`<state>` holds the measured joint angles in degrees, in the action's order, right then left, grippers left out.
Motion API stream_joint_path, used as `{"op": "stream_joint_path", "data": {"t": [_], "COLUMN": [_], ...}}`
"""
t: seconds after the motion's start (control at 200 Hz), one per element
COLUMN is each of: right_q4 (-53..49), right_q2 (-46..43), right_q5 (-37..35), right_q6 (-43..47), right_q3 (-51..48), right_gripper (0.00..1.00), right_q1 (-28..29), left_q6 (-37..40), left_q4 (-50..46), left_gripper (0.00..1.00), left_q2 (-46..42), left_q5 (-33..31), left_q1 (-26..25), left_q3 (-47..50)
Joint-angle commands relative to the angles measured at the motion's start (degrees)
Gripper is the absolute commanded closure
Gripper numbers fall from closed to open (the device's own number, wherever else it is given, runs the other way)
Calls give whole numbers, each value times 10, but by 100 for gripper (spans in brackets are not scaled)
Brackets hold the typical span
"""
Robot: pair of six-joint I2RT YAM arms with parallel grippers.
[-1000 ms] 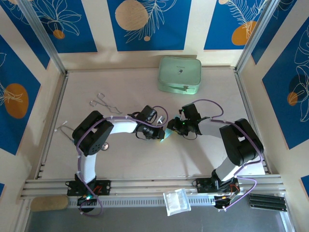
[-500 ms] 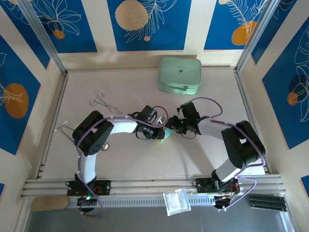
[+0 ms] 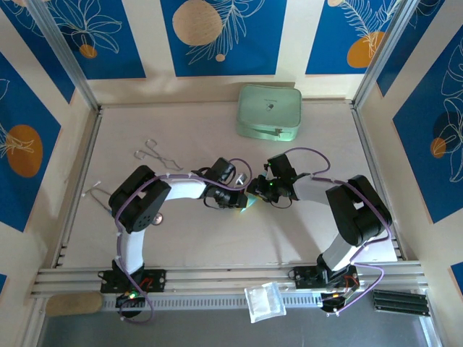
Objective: Fold a paper plane with a square sheet of paper (pick it up from the middle)
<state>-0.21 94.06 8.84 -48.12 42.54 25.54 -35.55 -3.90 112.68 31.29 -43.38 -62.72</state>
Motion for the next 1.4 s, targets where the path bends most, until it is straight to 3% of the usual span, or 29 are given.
{"op": "stream_joint_path", "data": {"t": [0.0,0.48,0.93,1.176,1.391], "right_q4": [-29,-19,-34,-37,-42], "right_q2": [-6,5,30,33,35], "right_q5": [-15,-21,22,22,21], "right_q6": [-2,12,77,71,72], "right_q3": [-5,-33,1,1,2], "right_gripper": [64,65,65,65,67], "right_q1": [-3,-21,-38,-39,-40], "left_q6": [0,-1,5,-43,-50], "left_q4": [-28,-38,-70,31,46], "left_gripper": [93,90,70,79,87], "left_q2": [21,5,-90,-84,-42], "left_q5": [-10,-18,-56,-19,-6], "left_q1": [-4,0,11,-9,-17], "left_q3": [-2,1,11,12,-1]}}
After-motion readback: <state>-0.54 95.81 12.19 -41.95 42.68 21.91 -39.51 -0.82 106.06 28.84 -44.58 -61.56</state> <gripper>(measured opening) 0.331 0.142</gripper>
